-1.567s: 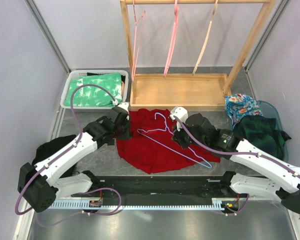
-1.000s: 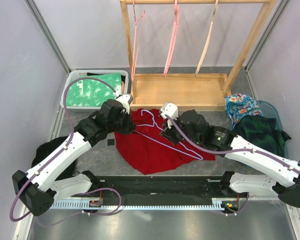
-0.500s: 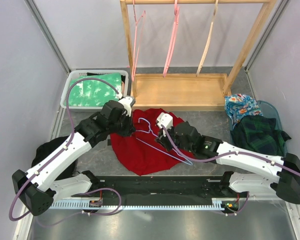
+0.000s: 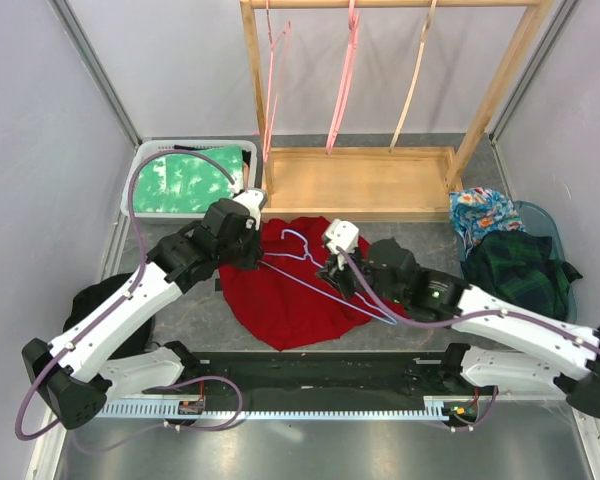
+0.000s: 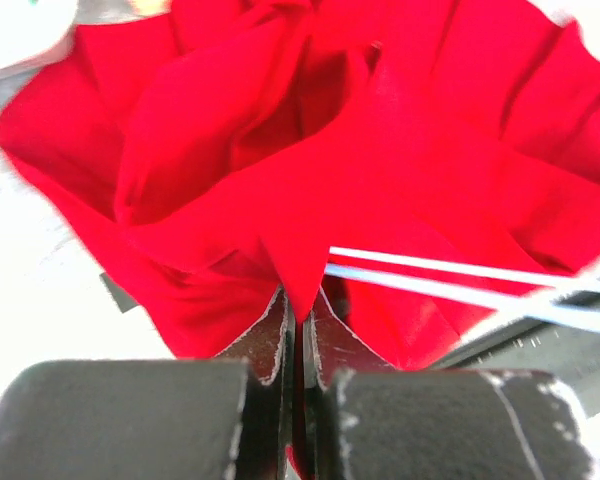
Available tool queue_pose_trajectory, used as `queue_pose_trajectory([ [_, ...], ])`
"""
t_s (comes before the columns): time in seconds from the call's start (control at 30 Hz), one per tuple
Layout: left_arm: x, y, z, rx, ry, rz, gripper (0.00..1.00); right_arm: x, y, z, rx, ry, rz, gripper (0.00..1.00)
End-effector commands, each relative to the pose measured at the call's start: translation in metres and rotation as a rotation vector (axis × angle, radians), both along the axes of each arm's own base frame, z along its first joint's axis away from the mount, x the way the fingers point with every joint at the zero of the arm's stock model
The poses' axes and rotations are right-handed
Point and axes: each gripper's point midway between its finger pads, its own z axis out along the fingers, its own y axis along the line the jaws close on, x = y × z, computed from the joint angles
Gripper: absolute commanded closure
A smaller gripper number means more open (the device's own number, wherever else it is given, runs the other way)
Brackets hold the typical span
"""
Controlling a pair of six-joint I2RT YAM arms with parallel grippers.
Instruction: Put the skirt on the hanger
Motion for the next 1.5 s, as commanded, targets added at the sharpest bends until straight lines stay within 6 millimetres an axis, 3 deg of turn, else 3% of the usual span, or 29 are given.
queue_pose_trajectory([
  [0.0,-0.019,-0.034,0.023,-0.111,-0.032,-0.242,0.98,0.022,0.031,0.011,0.099,-0.052,-0.031,1.00],
  [0.17,-0.056,-0.062,0.018,-0.232,0.031,-0.488,0.98,0.027,0.052,0.000,0.213,-0.047,-0.024,1.00],
  [0.27,-0.066,-0.065,0.015,-0.258,0.054,-0.531,0.97,0.026,0.055,-0.004,0.274,-0.043,-0.022,1.00],
  [0.37,-0.065,-0.061,0.019,-0.261,0.035,-0.500,0.79,0.025,0.052,-0.006,0.335,-0.049,-0.038,1.00],
  [0.4,-0.064,-0.060,0.021,-0.263,0.026,-0.489,0.66,0.026,0.050,-0.006,0.351,-0.054,-0.046,1.00],
  [0.5,-0.065,-0.057,0.033,-0.288,-0.012,-0.474,0.44,0.027,0.044,-0.006,0.427,-0.075,-0.072,1.00],
  [0.57,-0.059,-0.050,0.039,-0.279,-0.051,-0.420,0.35,0.028,0.043,-0.006,0.462,-0.083,-0.080,1.00],
  [0.8,-0.032,-0.021,0.061,-0.247,-0.181,-0.195,0.29,0.025,0.044,-0.003,0.549,-0.099,-0.065,1.00],
  [1.03,-0.001,0.022,0.079,-0.121,-0.311,0.045,0.29,0.016,0.033,0.020,0.596,-0.165,-0.039,1.00],
  [1.13,0.000,0.023,0.080,-0.070,-0.320,0.010,0.29,0.010,0.031,0.028,0.602,-0.179,-0.010,1.00],
  [1.3,-0.004,0.012,0.091,0.010,-0.380,-0.192,0.29,-0.008,0.030,0.042,0.584,-0.174,0.082,1.00],
  [1.47,-0.041,-0.016,0.119,-0.077,-0.468,-0.525,0.28,-0.022,0.030,0.047,0.557,-0.143,0.145,1.00],
])
